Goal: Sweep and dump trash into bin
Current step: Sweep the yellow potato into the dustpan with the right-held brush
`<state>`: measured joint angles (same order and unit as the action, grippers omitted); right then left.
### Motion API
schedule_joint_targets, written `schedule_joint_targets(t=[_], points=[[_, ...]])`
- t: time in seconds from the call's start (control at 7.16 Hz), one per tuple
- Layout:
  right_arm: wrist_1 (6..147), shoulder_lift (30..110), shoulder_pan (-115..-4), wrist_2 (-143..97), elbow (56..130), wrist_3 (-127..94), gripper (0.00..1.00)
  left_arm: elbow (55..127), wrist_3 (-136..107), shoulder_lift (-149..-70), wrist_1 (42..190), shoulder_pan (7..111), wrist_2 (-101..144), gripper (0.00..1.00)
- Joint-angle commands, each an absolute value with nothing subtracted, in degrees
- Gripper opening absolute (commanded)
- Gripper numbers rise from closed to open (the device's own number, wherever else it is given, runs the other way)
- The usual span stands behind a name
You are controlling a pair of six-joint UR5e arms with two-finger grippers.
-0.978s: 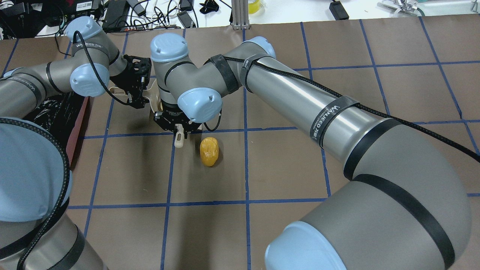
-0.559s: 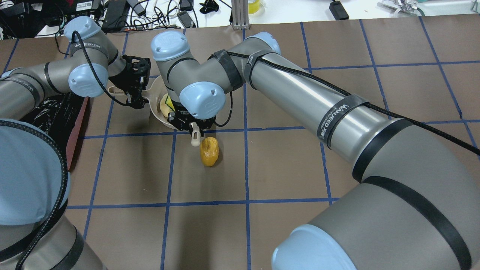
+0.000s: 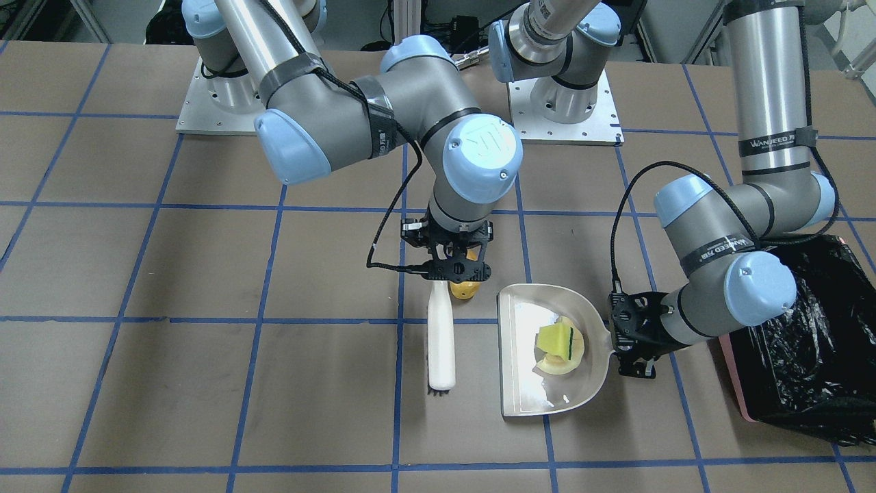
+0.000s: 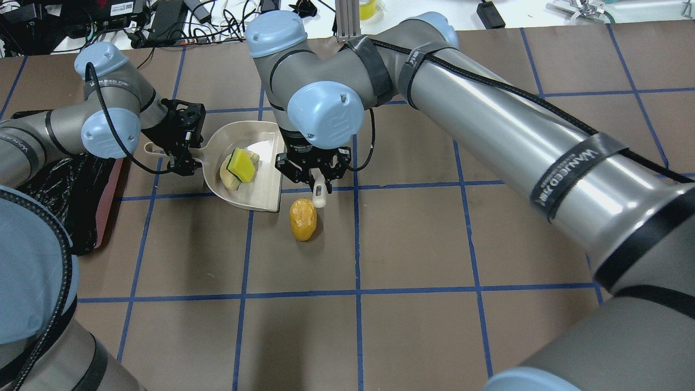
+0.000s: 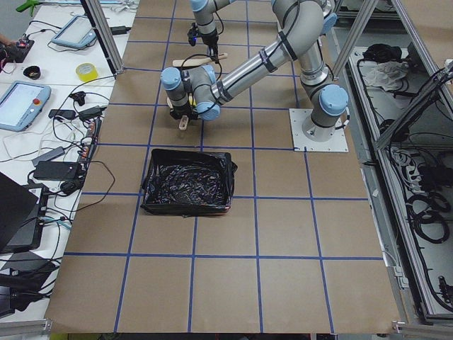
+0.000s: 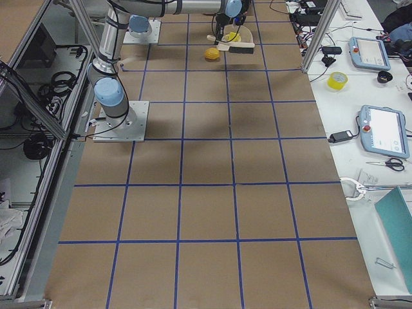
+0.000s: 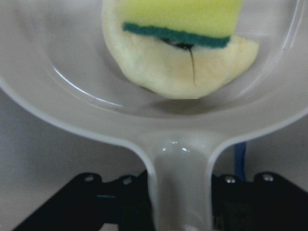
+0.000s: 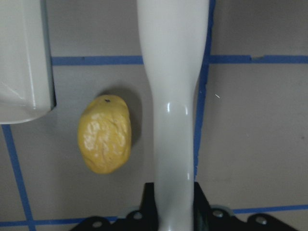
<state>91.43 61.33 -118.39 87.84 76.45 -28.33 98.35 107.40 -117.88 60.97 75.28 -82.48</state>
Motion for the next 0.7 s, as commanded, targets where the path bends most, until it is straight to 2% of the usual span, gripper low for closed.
schedule_joint_targets(t=[0.0,0.28,0.56], points=[[96.5,67.9,-117.1,87.7,87.7,-31.3,0.0,104.7,107.4,-113.8,60.9,75.2,-82.7,0.0],[102.3,71.4,-117.8,87.0,96.6,-35.6,0.0,109.6,107.4,-110.1,57.8,75.2,-82.9,0.0],[109.6,71.0,-122.6,87.1,101.2,-40.0,0.0,113.5,107.2,-107.8,56.7,75.1,-82.9,0.0]])
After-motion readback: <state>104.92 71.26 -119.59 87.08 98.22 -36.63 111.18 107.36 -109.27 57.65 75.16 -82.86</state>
